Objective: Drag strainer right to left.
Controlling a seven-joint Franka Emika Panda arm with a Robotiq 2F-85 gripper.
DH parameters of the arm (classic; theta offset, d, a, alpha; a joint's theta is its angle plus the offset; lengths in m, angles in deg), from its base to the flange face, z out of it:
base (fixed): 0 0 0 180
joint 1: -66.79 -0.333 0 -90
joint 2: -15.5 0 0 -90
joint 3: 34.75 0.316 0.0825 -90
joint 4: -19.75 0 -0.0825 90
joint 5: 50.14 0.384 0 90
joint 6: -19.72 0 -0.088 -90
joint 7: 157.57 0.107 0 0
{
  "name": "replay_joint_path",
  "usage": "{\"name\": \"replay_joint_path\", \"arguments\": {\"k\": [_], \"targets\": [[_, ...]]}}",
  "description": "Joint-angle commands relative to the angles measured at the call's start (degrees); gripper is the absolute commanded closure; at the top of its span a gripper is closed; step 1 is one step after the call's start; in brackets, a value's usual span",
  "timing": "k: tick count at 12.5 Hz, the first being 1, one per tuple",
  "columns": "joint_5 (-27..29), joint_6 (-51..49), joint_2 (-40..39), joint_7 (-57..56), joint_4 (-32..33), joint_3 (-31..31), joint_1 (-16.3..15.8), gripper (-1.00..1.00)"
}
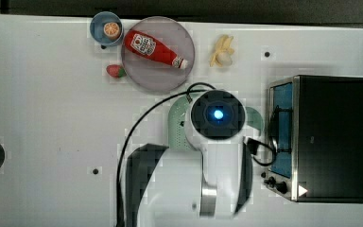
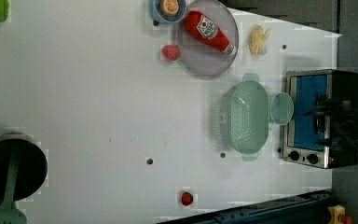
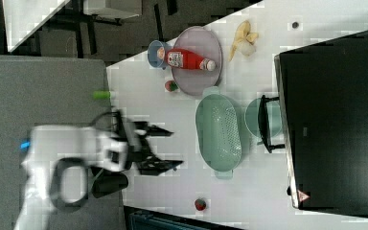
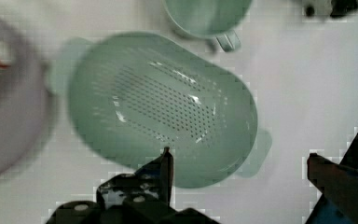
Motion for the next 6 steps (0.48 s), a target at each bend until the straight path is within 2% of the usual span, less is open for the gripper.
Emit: {"name": "replay_joint_path", "arguments": {"k": [1,6], "targets": [[-0.12,6.49,-2.27,13.64,1.64,1.73,-0.52,-1.0],[-0.12,24.41,-10.3,24.22,9.59,2.42,-0.95,-1.0]]}}
